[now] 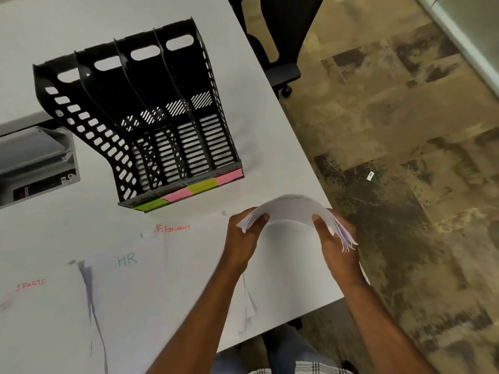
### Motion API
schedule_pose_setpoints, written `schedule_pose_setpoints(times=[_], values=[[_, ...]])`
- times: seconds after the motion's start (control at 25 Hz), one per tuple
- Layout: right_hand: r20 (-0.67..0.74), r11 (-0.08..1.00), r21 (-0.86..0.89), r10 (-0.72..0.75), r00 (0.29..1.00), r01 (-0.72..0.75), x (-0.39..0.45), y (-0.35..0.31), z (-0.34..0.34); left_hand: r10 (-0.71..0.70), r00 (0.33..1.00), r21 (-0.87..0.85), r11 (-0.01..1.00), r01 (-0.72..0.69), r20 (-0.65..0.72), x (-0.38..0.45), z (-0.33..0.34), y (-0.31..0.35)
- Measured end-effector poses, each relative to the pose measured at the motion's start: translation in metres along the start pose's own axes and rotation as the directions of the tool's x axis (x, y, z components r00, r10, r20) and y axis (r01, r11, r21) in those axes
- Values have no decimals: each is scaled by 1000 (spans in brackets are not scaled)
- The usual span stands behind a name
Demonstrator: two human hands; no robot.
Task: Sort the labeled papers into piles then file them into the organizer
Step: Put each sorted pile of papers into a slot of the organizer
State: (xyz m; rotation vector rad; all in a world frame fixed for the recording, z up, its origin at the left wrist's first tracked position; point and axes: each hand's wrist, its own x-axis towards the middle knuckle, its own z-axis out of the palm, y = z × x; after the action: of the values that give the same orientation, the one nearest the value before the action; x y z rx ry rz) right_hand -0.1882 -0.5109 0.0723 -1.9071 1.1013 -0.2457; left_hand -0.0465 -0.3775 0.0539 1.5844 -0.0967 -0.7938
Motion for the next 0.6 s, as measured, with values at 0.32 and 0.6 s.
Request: schedule_pose_setpoints(times=[0.32, 0.6], values=[[-17, 985, -43, -171, 985, 170, 26, -17, 5, 33, 983, -16, 999, -36, -183, 30, -39, 18], [-326, 888, 225, -319, 890, 401, 68, -147, 49, 335, 924, 780, 622, -72, -182, 66, -106, 35]])
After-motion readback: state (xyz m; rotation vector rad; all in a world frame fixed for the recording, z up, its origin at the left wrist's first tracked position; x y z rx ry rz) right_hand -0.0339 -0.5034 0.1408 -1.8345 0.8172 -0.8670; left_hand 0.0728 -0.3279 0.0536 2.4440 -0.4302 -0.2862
